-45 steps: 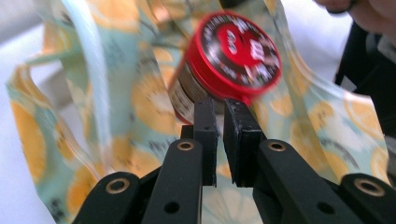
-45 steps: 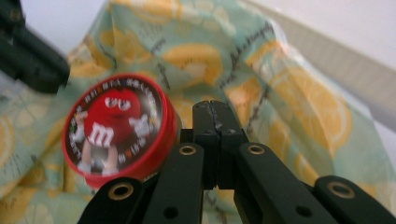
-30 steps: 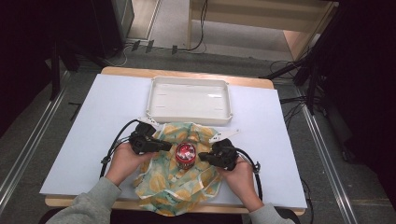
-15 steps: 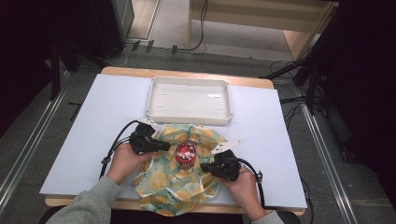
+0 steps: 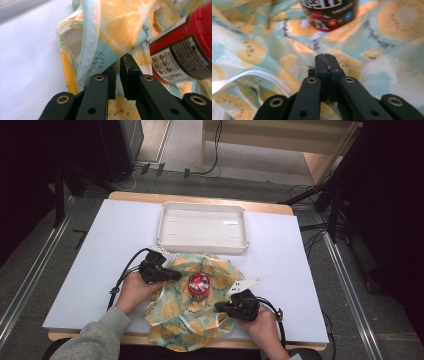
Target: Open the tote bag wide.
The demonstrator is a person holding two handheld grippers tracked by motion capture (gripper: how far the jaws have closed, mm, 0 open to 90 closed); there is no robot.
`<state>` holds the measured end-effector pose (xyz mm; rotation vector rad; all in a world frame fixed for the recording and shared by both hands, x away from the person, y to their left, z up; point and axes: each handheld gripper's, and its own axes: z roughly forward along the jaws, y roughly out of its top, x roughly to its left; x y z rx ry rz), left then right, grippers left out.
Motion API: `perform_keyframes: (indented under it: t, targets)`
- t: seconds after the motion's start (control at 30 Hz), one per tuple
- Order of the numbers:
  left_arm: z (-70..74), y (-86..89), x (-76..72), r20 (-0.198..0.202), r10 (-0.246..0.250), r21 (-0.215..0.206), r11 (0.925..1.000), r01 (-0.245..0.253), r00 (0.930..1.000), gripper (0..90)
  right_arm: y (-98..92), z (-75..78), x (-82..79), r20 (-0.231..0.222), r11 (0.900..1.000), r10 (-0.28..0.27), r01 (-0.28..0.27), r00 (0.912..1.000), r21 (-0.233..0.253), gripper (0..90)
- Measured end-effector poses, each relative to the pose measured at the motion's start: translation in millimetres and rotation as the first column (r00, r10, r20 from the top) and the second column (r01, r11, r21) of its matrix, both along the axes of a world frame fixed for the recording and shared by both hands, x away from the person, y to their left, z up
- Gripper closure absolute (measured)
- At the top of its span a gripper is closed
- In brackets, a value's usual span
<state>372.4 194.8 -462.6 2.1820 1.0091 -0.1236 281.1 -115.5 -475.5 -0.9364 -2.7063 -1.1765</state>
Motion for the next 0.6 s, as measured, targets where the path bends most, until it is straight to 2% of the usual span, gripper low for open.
perform_keyframes:
  t: [0.13,0.2,0.23,0.27,0.3,0.33,0.4,0.5,0.57,0.6]
  targets:
    - [1.3,-0.4,-0.3,0.005,-0.016,0.003,0.9999,0.016,0.9999,81.2,0.3,1.2,4.4,-0.027,1.000,0.015,-0.015,0.9995,0.006,85.7]
    - [3.5,0.1,-1.4,0.008,-0.021,0.002,0.9998,0.021,0.9997,78.5,0.4,3.9,6.0,-0.027,1.000,0.014,-0.014,0.9995,0.014,83.5]
    - [5.2,0.6,-2.1,0.007,-0.021,-0.003,0.9998,0.021,0.9997,77.4,0.2,5.3,6.3,-0.021,1.000,0.014,-0.014,0.9997,0.020,82.1]
    - [7.5,0.6,-3.4,0.001,-0.019,-0.017,0.9997,0.019,0.9998,75.4,-0.1,9.3,5.7,0.009,1.000,0.012,-0.012,0.9999,0.016,76.8]
    - [12.4,0.3,-6.3,0.011,-0.024,-0.037,0.9990,0.024,0.9997,74.9,-0.3,11.5,5.2,0.030,1.000,0.007,-0.007,0.9995,0.008,75.6]
    - [12.4,0.3,-6.3,0.011,-0.024,-0.037,0.9990,0.024,0.9997,74.2,-0.3,11.5,5.2,0.030,1.000,0.007,-0.007,0.9995,0.008,75.6]
    - [16.3,0.1,-8.8,0.020,-0.040,-0.041,0.9984,0.040,0.9990,72.1,-2.1,16.9,4.6,0.058,1.000,0.002,-0.003,0.9983,0.017,70.5]
    - [21.1,-0.6,-12.6,0.032,-0.053,-0.033,0.9980,0.054,0.9981,69.6,-3.7,19.2,5.4,0.066,1.000,-0.009,0.007,0.9978,0.021,65.6]
    - [24.9,-0.8,-15.3,0.047,-0.055,-0.036,0.9978,0.057,0.9974,65.1,-6.3,21.3,7.3,0.066,0.999,-0.023,0.020,0.9975,0.035,58.1]
    - [24.9,-0.8,-15.3,0.047,-0.055,-0.036,0.9978,0.057,0.9974,63.3,-6.3,21.3,7.3,0.066,0.999,-0.023,0.020,0.9975,0.035,58.1]
